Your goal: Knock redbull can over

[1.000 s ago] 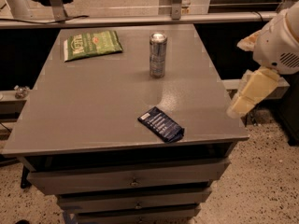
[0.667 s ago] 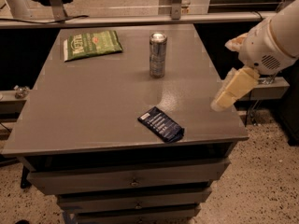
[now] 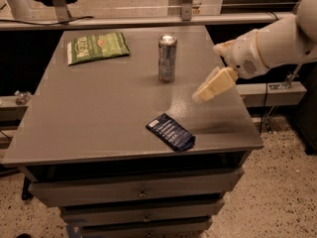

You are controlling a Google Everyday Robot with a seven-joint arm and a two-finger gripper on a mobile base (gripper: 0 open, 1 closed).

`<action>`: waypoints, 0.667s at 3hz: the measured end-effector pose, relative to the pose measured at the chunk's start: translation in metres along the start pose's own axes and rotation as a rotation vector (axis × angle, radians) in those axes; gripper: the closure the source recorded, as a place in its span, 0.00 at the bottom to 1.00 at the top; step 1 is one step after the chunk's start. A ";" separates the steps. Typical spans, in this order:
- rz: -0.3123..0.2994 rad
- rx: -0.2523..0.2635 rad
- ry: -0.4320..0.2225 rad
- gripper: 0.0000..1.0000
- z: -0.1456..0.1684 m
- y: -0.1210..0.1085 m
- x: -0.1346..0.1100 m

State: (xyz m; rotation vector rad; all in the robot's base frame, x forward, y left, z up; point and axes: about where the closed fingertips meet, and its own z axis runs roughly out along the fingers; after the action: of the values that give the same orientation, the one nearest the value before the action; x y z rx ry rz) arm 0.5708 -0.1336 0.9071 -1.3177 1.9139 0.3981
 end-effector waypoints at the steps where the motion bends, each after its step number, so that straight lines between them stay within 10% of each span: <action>1: 0.038 -0.050 -0.166 0.00 0.040 -0.008 -0.028; 2: 0.037 -0.080 -0.294 0.00 0.075 -0.019 -0.061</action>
Offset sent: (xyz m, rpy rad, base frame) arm 0.0963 0.1222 0.0050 0.4402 -0.0985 0.1283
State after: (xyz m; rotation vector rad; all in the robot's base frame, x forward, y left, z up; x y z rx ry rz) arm 0.6289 -0.0547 0.9056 -1.2017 1.6922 0.6548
